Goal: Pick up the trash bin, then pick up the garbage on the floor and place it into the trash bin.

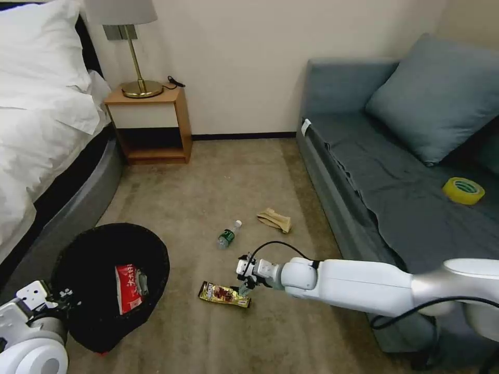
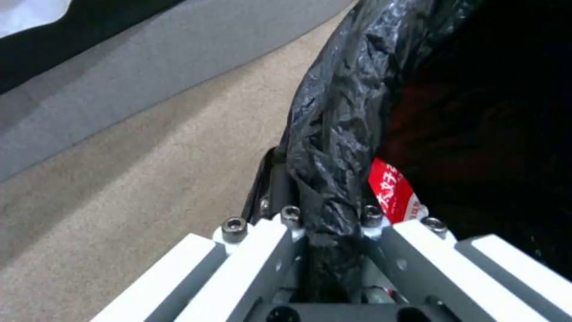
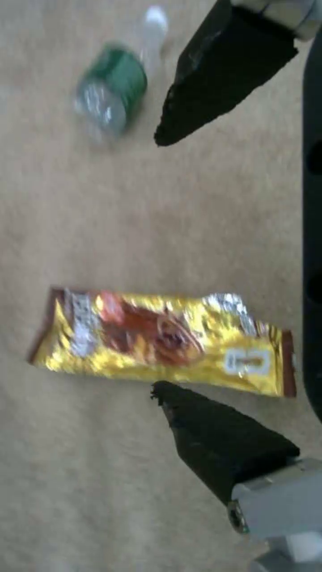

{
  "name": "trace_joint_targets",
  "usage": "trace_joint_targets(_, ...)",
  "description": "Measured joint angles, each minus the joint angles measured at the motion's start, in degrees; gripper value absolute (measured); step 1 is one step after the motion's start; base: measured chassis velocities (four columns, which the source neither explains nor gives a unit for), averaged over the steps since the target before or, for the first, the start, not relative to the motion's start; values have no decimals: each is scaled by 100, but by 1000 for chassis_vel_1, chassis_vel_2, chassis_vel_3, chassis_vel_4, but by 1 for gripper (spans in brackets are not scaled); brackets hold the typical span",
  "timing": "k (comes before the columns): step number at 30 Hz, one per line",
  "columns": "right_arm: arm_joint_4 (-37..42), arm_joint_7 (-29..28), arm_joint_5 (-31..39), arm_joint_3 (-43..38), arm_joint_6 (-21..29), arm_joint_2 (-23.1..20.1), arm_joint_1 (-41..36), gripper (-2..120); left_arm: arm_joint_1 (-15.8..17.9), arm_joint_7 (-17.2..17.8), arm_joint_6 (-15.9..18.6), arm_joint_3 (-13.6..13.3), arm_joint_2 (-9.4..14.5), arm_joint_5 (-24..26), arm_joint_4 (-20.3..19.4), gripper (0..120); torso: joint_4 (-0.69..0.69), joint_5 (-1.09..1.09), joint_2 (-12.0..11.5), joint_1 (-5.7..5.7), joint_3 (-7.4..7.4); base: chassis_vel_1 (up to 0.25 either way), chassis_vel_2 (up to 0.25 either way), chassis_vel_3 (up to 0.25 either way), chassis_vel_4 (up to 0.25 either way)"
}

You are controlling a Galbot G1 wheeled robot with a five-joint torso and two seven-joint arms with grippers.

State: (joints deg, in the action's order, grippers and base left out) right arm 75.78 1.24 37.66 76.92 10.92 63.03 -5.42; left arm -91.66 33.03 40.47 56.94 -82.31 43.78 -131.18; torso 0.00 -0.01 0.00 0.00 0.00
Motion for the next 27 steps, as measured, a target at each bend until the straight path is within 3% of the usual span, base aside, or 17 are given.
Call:
trace_joint_targets(12,-673,20,143,807,-202,769,-72,100,-9,-11,-1,79,64,61,-26,1,0,0,0,0,0,0,0,0,0)
trace_joint_targets(27,-1480,12,-170,799,-590,1068,-228,100,-32,-5,-2,42,-7,50,-72,1,-1,1,0,0,0,0,0,0,0)
